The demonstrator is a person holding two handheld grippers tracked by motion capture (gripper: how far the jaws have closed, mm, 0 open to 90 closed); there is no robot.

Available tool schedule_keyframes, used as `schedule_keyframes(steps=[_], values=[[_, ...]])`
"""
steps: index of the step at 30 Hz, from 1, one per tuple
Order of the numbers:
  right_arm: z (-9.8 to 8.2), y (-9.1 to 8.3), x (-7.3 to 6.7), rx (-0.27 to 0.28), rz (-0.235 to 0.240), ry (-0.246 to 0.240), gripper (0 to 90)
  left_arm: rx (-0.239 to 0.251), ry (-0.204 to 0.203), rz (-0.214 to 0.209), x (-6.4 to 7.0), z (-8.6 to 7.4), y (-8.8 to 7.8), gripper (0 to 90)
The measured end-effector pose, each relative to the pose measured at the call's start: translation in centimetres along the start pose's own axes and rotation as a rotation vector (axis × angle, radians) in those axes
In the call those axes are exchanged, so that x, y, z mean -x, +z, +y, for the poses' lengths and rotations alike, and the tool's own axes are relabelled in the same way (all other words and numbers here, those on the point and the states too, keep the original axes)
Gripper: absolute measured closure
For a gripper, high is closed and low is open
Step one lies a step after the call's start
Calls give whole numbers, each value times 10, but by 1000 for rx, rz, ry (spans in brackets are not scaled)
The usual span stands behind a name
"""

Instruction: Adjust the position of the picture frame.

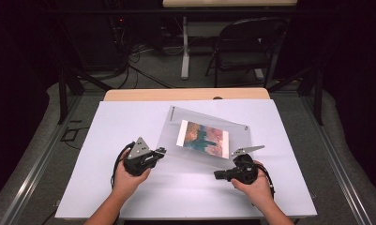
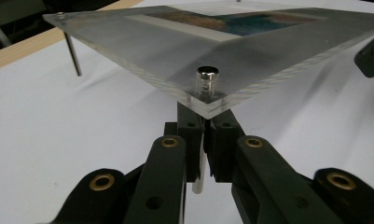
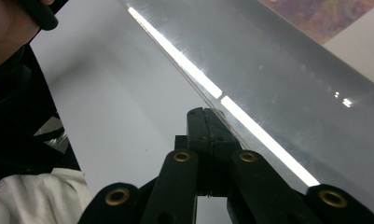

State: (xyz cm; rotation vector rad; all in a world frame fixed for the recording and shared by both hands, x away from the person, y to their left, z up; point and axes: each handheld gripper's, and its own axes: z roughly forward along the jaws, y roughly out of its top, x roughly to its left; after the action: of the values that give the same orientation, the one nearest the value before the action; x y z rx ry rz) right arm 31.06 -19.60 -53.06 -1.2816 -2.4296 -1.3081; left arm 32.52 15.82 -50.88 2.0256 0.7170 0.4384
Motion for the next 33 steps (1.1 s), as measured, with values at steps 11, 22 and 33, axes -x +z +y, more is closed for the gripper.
schedule_keyframes(steps=[11, 22, 33], values=[[12, 0, 24, 1, -27, 84, 900, -16, 47, 3, 20, 1, -2, 854], [28, 4, 47, 21, -60, 146, 900, -42, 88, -24, 41, -1, 0, 835], [25, -1, 53, 4, -134, 122, 900, -50, 20, -128, 47, -9, 11, 848]])
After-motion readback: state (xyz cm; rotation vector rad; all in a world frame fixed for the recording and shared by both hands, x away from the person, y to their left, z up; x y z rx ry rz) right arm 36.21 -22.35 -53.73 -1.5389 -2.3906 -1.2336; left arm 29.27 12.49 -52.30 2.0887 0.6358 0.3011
